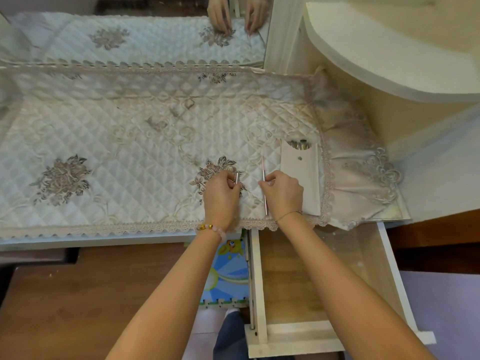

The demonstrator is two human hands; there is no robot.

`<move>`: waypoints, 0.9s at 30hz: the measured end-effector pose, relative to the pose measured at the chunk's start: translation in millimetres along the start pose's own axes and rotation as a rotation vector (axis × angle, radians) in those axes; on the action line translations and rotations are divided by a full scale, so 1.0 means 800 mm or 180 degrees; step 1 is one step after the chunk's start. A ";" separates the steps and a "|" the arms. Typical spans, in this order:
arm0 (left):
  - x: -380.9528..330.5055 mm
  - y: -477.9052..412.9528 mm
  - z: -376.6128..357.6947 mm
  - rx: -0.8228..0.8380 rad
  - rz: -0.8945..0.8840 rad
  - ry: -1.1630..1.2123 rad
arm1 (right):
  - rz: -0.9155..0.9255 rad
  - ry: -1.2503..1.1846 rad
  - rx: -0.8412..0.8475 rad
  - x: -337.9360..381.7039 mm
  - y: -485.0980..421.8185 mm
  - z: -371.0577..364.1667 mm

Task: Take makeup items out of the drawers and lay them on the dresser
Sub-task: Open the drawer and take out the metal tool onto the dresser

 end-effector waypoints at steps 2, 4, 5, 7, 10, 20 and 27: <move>0.001 0.001 0.001 0.0006 -0.0030 0.0007 | 0.0028 0.0047 -0.0009 0.001 0.001 0.000; 0.001 0.001 0.002 0.0020 -0.0052 0.0038 | 0.0069 0.0074 -0.0035 0.000 0.003 0.002; 0.001 0.001 0.003 0.0035 -0.0054 0.0048 | 0.0090 0.0080 -0.0064 0.000 0.005 0.003; 0.002 0.002 0.004 0.0083 -0.0030 0.0052 | 0.0100 0.0101 -0.0150 -0.003 0.012 0.007; 0.004 0.009 0.008 0.0084 -0.0162 0.0027 | 0.0122 0.0011 -0.0291 -0.013 0.026 0.019; 0.020 0.079 0.000 0.0427 -0.2018 -0.1384 | 0.0114 -0.0576 -0.0485 -0.086 0.118 0.058; 0.037 0.099 -0.015 0.1267 -0.2182 -0.1928 | -0.0837 -0.1659 -0.0218 -0.166 0.226 0.069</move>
Point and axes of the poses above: each hand's wrist, its own y-axis away from the middle knuckle, its own z-axis out of the back of the hand, x = y × z, the point moved 2 cm from there along -y, towards the middle knuckle, and after that the axes turned 1 degree about -y, right-handed, at the moved point
